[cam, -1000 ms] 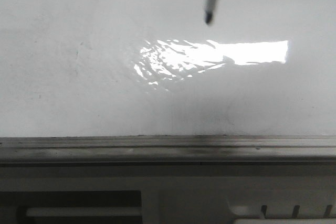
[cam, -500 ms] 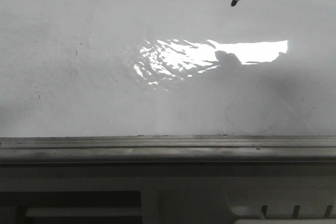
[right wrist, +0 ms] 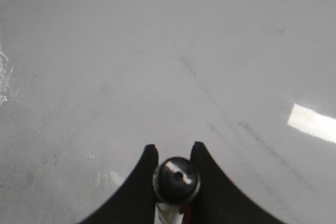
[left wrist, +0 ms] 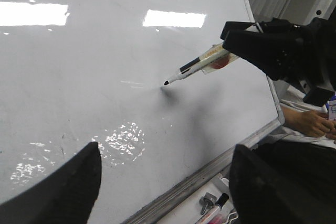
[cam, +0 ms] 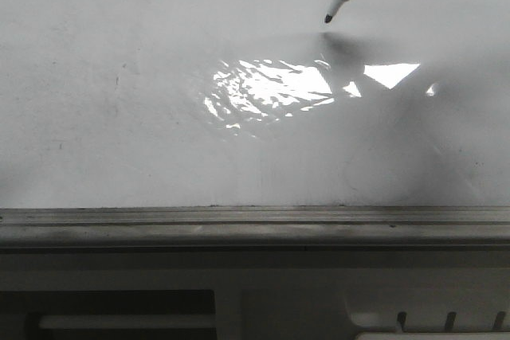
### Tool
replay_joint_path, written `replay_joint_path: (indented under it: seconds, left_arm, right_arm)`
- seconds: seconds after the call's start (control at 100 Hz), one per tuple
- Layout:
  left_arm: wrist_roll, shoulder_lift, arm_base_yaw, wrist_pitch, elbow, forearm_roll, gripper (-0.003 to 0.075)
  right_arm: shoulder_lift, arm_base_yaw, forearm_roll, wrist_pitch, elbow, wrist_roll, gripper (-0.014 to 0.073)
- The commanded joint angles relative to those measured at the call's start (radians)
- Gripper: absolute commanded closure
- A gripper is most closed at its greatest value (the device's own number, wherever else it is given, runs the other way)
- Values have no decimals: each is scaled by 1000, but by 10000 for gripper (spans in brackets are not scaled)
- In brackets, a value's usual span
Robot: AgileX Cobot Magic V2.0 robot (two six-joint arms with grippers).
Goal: Write number 9 on whiteboard
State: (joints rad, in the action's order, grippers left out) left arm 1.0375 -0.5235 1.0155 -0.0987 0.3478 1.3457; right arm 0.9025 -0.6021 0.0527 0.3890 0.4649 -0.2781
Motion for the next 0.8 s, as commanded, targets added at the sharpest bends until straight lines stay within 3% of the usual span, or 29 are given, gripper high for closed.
replay_joint_path:
  seconds: [0.0, 0.35, 0.66, 0.79]
  left_arm:
    - [-7, -2, 6, -19, 26, 1, 247]
    - [-7, -2, 6, -19, 26, 1, 247]
    - [-7, -2, 6, -11, 26, 1, 247]
    - [-7, -2, 6, 12, 26, 1, 247]
  right_arm:
    - [17, 19, 31, 93, 28, -8, 634]
    - [95, 11, 44, 89, 33, 11, 635]
    - [93, -30, 44, -87, 33, -1, 663]
    - [73, -20, 44, -99, 35, -17, 662]
